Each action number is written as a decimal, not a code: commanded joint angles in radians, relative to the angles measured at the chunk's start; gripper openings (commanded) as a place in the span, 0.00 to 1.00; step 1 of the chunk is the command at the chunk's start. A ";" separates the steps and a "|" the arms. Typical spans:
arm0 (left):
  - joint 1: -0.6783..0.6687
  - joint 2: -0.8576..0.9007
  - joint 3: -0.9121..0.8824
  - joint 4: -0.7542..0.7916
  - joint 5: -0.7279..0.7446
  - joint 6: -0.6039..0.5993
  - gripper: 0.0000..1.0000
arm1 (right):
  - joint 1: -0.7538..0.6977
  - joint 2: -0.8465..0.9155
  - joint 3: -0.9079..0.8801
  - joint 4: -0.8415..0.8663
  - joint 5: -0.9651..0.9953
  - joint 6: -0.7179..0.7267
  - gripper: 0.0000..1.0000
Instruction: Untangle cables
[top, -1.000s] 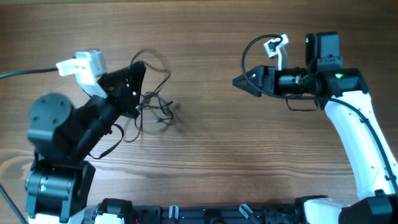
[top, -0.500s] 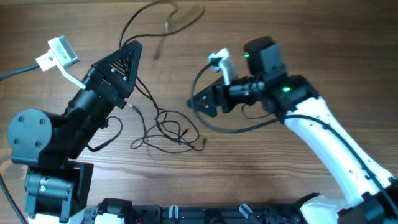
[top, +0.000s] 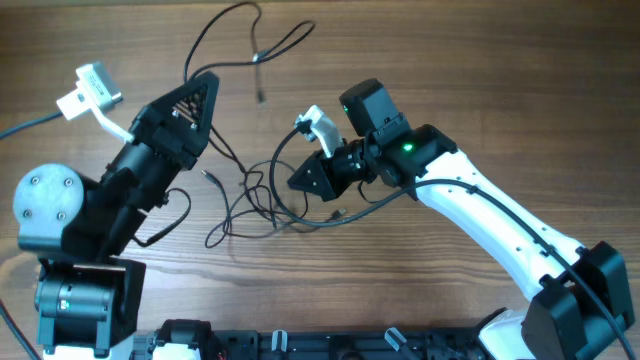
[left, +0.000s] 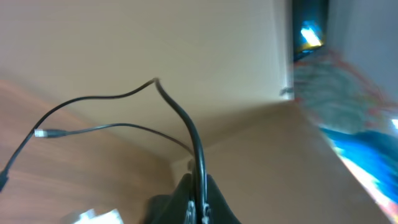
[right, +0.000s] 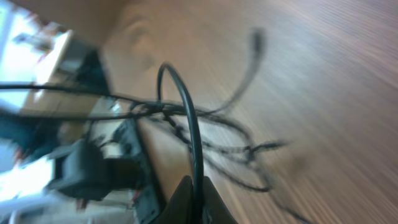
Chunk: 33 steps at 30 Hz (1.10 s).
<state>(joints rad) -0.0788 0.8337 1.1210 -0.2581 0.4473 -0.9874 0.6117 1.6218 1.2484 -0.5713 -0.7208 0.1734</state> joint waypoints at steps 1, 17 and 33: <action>0.063 0.019 0.007 -0.182 -0.170 0.111 0.04 | 0.002 -0.071 0.065 -0.033 0.262 0.114 0.04; 0.172 0.229 0.007 -0.450 -0.097 0.595 0.72 | -0.011 -0.308 0.291 -0.442 0.680 0.267 0.04; -0.189 0.427 0.007 -0.365 0.376 0.961 0.72 | -0.077 -0.304 0.377 -0.460 0.307 0.189 0.04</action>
<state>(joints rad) -0.1871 1.2098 1.1213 -0.6453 0.8467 -0.0711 0.5385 1.3136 1.5997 -1.0233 -0.3363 0.3946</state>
